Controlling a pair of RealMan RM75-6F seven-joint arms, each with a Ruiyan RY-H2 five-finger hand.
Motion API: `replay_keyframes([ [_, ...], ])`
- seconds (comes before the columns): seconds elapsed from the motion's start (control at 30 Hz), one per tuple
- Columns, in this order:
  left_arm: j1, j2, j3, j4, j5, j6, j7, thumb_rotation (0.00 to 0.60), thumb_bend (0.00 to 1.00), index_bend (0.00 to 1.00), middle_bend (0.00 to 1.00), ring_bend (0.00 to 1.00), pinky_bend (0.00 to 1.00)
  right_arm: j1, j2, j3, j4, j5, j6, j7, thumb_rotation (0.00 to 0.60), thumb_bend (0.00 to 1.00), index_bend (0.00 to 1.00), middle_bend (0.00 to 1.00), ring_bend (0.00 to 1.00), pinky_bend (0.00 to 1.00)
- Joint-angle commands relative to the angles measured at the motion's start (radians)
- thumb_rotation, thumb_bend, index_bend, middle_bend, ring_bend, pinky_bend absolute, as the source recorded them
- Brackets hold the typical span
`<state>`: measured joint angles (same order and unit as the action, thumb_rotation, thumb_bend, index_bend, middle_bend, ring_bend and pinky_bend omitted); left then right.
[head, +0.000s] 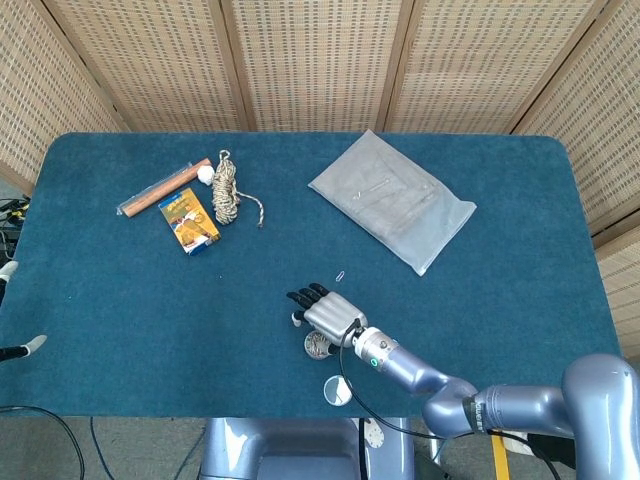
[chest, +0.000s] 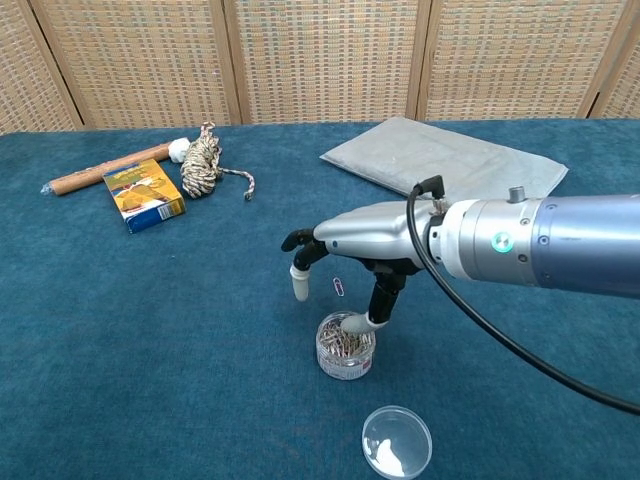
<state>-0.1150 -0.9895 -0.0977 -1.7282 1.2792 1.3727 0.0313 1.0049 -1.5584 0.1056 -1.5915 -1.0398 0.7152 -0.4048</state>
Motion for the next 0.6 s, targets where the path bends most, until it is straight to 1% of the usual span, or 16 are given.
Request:
replay_keyframes([
  [0.03, 0.003, 0.002, 0.001, -0.002, 0.005, 0.005, -0.004, 0.6, 0.03, 0.0, 0.0, 0.0, 0.0, 0.001, 0.017, -0.004, -0.027, 0.021, 0.02, -0.023, 0.6, 0.32, 0.26, 0.0, 0.0, 0.0],
  [0.17, 0.005, 0.005, 0.003, -0.002, 0.009, 0.007, -0.014, 0.6, 0.03, 0.0, 0.0, 0.0, 0.0, -0.006, 0.051, -0.001, -0.077, 0.026, 0.05, -0.033, 0.6, 0.32, 0.26, 0.0, 0.0, 0.0],
  [0.3, 0.007, 0.01, 0.003, 0.001, 0.015, 0.008, -0.029, 0.6, 0.03, 0.0, 0.0, 0.0, 0.0, -0.037, 0.13, 0.004, -0.16, -0.003, 0.117, -0.037, 0.6, 0.31, 0.26, 0.0, 0.0, 0.0],
  [0.37, 0.009, 0.012, 0.002, 0.004, 0.017, 0.011, -0.038, 0.6, 0.03, 0.0, 0.0, 0.0, 0.0, -0.067, 0.178, 0.0, -0.195, -0.029, 0.168, -0.032, 0.6, 0.22, 0.23, 0.0, 0.0, 0.0],
  [0.4, 0.01, 0.012, 0.001, 0.007, 0.018, 0.013, -0.045, 0.6, 0.03, 0.0, 0.0, 0.0, 0.0, -0.09, 0.208, -0.005, -0.21, -0.051, 0.206, -0.03, 0.6, 0.13, 0.19, 0.0, 0.0, 0.0],
  [0.43, 0.012, 0.012, 0.001, 0.012, 0.021, 0.017, -0.051, 0.6, 0.03, 0.0, 0.0, 0.0, 0.0, -0.118, 0.236, -0.013, -0.219, -0.077, 0.25, -0.028, 0.6, 0.05, 0.11, 0.0, 0.0, 0.0],
  [0.47, 0.013, 0.011, 0.0, 0.015, 0.023, 0.02, -0.055, 0.6, 0.02, 0.0, 0.0, 0.0, 0.0, -0.138, 0.254, -0.019, -0.223, -0.095, 0.283, -0.028, 0.6, 0.02, 0.07, 0.0, 0.0, 0.0],
  [0.5, 0.014, 0.01, -0.001, 0.018, 0.026, 0.023, -0.06, 0.6, 0.02, 0.0, 0.0, 0.0, 0.0, -0.166, 0.278, -0.028, -0.222, -0.114, 0.327, -0.03, 0.6, 0.0, 0.02, 0.0, 0.0, 0.0],
  [0.53, 0.015, 0.009, -0.002, 0.023, 0.031, 0.029, -0.069, 0.6, 0.01, 0.0, 0.0, 0.0, 0.0, -0.21, 0.309, -0.043, -0.22, -0.148, 0.396, -0.031, 0.6, 0.0, 0.01, 0.0, 0.0, 0.0],
  [0.57, 0.02, 0.006, -0.003, 0.03, 0.049, 0.048, -0.086, 0.6, 0.0, 0.0, 0.0, 0.0, 0.0, -0.337, 0.376, -0.08, -0.197, -0.184, 0.576, -0.004, 0.6, 0.0, 0.0, 0.0, 0.0, 0.0],
  [0.6, 0.023, 0.004, -0.001, 0.036, 0.058, 0.054, -0.093, 0.6, 0.0, 0.0, 0.0, 0.0, 0.0, -0.377, 0.386, -0.099, -0.187, -0.226, 0.624, 0.031, 0.6, 0.0, 0.0, 0.0, 0.0, 0.0],
])
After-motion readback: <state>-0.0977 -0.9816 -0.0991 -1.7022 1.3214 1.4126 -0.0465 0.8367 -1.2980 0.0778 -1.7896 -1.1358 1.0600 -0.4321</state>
